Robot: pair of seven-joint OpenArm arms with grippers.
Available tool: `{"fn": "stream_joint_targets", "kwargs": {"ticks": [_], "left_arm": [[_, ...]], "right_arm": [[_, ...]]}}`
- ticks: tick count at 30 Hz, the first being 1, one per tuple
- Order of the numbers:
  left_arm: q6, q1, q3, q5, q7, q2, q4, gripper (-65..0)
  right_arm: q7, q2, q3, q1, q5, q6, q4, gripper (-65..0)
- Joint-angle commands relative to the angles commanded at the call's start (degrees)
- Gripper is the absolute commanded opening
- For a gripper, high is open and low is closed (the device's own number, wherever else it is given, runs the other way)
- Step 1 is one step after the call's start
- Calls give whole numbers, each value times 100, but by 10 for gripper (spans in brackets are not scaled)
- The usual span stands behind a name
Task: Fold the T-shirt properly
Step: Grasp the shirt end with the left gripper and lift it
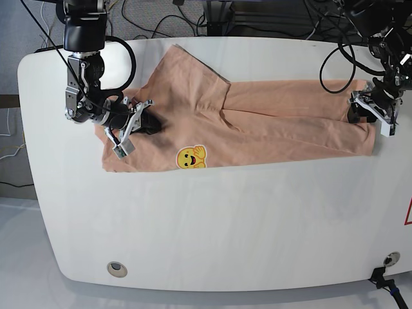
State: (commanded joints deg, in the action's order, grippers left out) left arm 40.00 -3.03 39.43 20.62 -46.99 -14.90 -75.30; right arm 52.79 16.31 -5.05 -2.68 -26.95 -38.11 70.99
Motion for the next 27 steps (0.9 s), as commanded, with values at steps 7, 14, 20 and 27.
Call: {"fn": "stream_joint_targets", "kwargs": {"ticks": [7, 14, 20, 27], "left_arm": [[0, -26, -343, 18, 0, 18, -35, -315], [0, -26, -360, 18, 0, 211, -44, -317], [0, -18, -360, -9, 0, 220, -44, -627], [0, -26, -422, -9, 0, 229, -422, -650]], "right_arm": [[0, -9, 0, -9, 0, 0, 0, -650], [0, -9, 0, 0, 0, 0, 0, -650], [0, -9, 0, 0, 0, 0, 0, -650], [0, -9, 0, 9, 0, 0, 0, -650]]}}
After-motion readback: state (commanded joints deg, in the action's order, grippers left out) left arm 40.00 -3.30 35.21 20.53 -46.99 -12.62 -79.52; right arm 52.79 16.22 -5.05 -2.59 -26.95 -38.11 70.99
